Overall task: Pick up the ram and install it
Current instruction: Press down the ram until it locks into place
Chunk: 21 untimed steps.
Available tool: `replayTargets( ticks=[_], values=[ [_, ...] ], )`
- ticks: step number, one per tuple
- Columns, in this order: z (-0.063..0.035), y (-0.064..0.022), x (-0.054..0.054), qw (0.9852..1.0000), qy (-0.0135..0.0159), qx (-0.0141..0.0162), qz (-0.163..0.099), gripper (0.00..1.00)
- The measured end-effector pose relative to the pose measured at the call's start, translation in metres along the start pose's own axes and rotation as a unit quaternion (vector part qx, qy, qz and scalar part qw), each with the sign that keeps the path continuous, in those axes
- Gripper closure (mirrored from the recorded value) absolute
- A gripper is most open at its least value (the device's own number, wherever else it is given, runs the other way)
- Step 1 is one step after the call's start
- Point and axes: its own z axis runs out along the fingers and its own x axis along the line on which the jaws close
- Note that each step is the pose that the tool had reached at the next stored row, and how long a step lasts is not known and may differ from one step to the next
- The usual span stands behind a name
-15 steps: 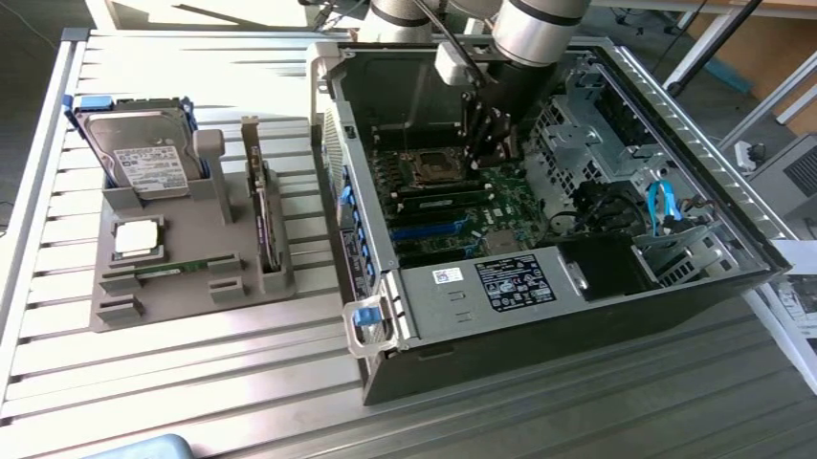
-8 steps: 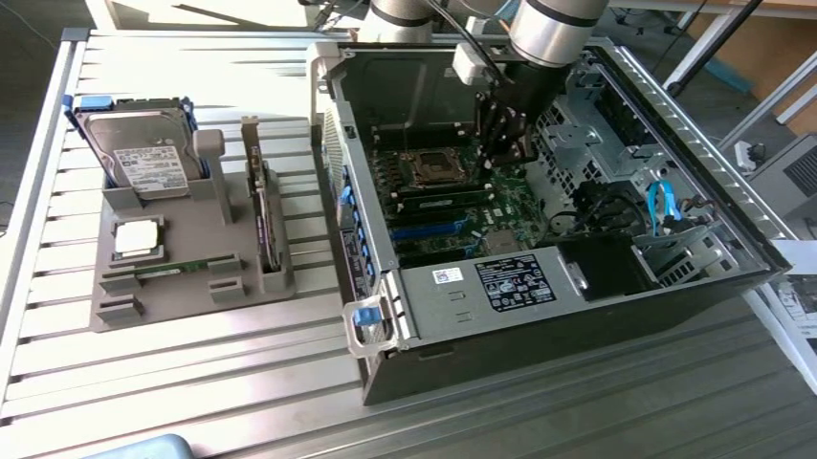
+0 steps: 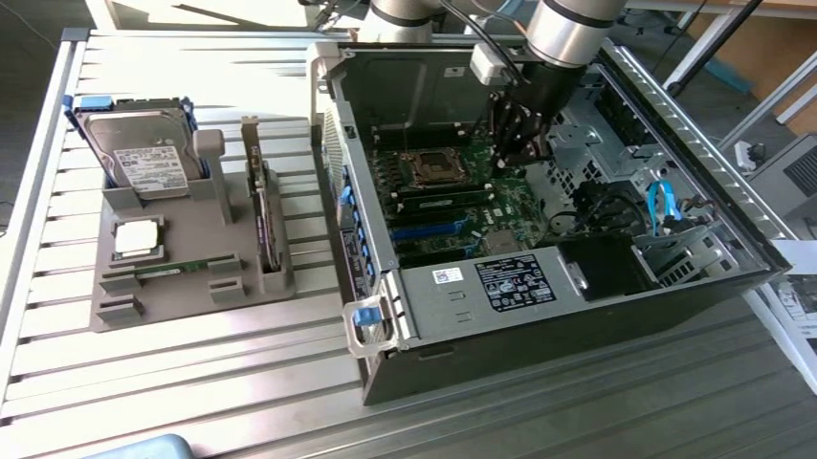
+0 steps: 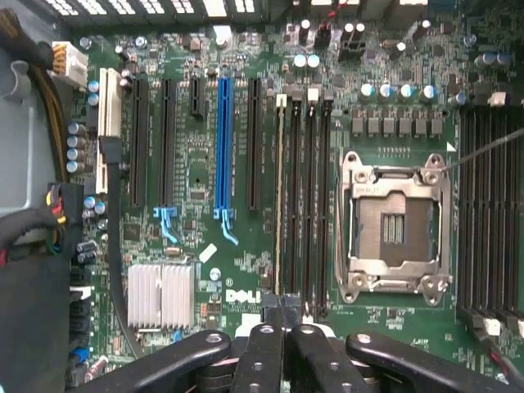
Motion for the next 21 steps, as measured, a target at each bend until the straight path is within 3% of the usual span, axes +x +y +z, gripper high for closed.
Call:
replayTargets(
  ticks=[4, 7, 21],
  values=[
    [-0.0002, -0.0082, 0.0001, 1.0000, 0.0004, -0.0006, 0.000, 0.89],
    [-0.0001, -0.0083, 0.0001, 1.0000, 0.0020, -0.0007, 0.000, 0.89],
    [0.0000, -0.0083, 0.0001, 1.0000, 0.0019, -0.0007, 0.001, 0.89]
  ],
)
